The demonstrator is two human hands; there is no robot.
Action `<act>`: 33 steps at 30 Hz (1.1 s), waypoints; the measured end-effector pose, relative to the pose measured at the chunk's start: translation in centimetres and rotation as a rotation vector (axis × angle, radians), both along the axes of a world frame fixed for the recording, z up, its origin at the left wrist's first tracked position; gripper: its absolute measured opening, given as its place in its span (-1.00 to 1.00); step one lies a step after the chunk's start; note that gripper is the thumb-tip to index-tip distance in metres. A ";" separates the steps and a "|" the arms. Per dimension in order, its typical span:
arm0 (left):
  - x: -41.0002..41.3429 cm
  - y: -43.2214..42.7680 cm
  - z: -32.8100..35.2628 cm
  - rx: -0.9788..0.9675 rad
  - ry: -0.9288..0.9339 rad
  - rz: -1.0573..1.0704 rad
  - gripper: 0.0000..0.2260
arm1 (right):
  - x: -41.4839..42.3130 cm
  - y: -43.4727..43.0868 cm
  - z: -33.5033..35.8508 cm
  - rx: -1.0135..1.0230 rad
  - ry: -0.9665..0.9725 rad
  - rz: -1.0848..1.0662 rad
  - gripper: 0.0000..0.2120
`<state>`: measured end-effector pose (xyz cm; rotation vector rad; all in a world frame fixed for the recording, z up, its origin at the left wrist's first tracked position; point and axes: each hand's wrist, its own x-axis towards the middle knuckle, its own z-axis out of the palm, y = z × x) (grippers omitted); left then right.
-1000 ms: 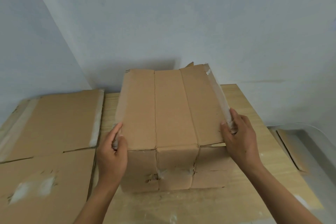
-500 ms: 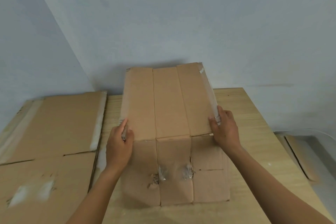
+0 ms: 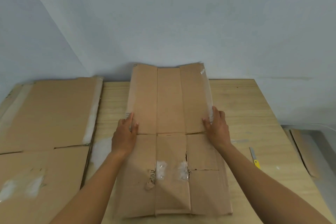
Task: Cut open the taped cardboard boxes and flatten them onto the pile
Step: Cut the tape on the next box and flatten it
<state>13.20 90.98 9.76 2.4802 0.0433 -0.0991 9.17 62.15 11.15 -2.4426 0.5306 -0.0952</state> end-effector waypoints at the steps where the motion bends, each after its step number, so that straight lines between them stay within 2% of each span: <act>1: 0.3 -0.1 -0.4 0.031 0.026 -0.003 -0.55 | 0.2 -0.1 -0.4 -0.027 0.024 0.039 -0.43; 4: 0.7 -0.2 -1.3 0.104 0.083 -0.017 -0.54 | 0.6 -0.8 -1.3 -0.145 0.115 0.150 -0.35; 9: 0.3 0.4 -2.3 0.159 0.125 -0.039 -0.50 | -0.6 -0.6 -1.9 -0.398 0.224 0.267 -0.45; 12: -1.0 0.9 -2.4 0.300 0.135 -0.096 -0.50 | -2.4 0.8 -2.3 -0.409 0.244 0.377 -0.50; 17: -4.7 0.3 -3.0 0.507 0.150 -0.323 -0.47 | -5.4 3.9 -3.5 -0.434 0.294 0.501 -0.48; 20: -7.3 -0.7 -3.7 0.525 0.161 -0.463 -0.39 | -6.7 5.6 -4.2 -0.429 0.322 0.507 -0.43; 22: -9.3 -1.4 -4.5 0.485 0.140 -0.562 -0.26 | -7.7 6.7 -4.6 -0.407 0.297 0.532 -0.28; 23: -10.1 -1.6 -5.1 0.480 0.105 -0.608 -0.27 | -8.3 7.3 -5.0 -0.390 0.277 0.553 -0.22; 25: -11.5 -1.9 -6.1 0.490 0.002 -0.672 -0.36 | -9.7 8.3 -6.0 -0.408 0.235 0.617 -0.26; 28: -12.4 -2.0 -6.9 0.487 -0.052 -0.704 -0.47 | -11.2 9.3 -7.2 -0.430 0.223 0.622 -0.39; 33: -12.9 -2.1 -7.3 0.465 -0.098 -0.676 -0.45 | -11.6 9.4 -8.3 -0.447 0.172 0.600 -0.41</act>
